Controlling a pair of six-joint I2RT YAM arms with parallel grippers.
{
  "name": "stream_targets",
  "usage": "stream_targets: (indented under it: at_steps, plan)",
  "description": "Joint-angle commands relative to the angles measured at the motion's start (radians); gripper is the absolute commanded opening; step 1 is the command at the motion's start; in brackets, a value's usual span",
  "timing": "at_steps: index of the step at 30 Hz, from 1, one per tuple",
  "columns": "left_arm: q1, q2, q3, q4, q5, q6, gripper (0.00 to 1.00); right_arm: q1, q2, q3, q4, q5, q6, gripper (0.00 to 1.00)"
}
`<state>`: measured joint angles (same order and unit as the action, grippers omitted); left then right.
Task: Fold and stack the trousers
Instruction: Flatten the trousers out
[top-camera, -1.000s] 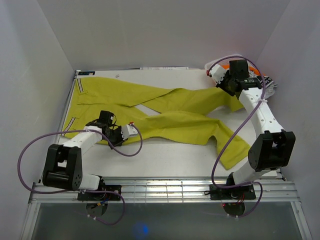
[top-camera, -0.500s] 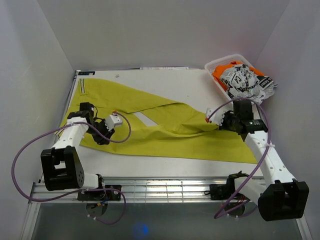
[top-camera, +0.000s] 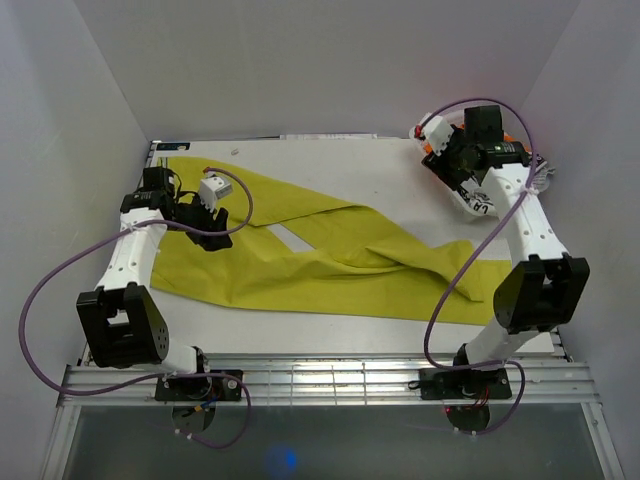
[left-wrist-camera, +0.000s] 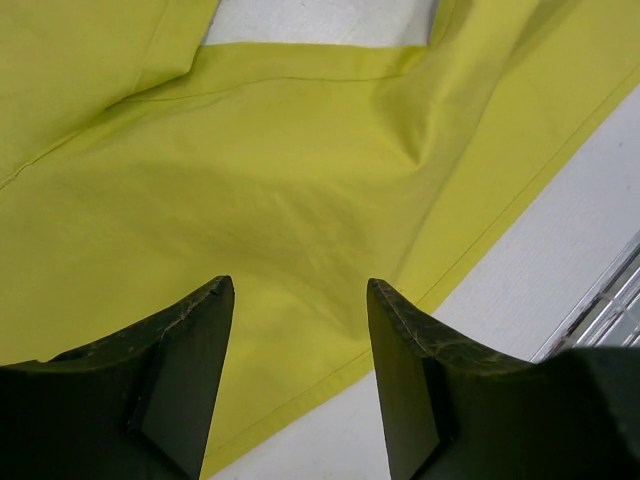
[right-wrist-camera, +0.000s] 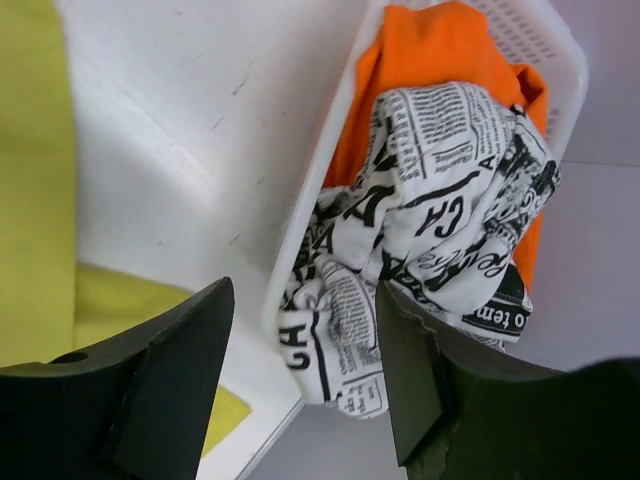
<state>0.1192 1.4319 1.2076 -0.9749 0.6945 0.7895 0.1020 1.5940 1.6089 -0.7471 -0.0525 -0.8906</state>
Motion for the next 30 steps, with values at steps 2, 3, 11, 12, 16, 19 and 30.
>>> stream_targets:
  at_steps: [2,3,11,12,16,19,30]
  plan:
    - [0.005,0.041,0.058,0.091,0.065,-0.199,0.66,0.01,0.19,0.077,0.005,0.146,0.142,0.63]
    - [0.005,0.051,0.066,0.1,0.063,-0.211,0.66,0.013,0.248,0.092,0.015,0.163,0.143,0.62]
    - [0.014,0.105,0.08,0.166,0.045,-0.26,0.66,0.016,0.437,0.171,0.101,0.292,0.114,0.6]
    - [0.016,0.104,0.072,0.169,0.037,-0.262,0.66,0.016,0.457,0.171,0.109,0.304,0.11,0.59]
    - [0.016,0.094,0.044,0.183,0.023,-0.253,0.66,0.018,0.48,0.161,0.123,0.295,0.101,0.42]
    - [0.017,0.085,0.032,0.196,0.013,-0.253,0.66,0.019,0.48,0.154,0.104,0.26,0.067,0.15]
    - [0.123,0.197,0.095,0.176,0.091,-0.3,0.58,0.005,0.279,-0.098,0.192,0.097,-0.358,0.08]
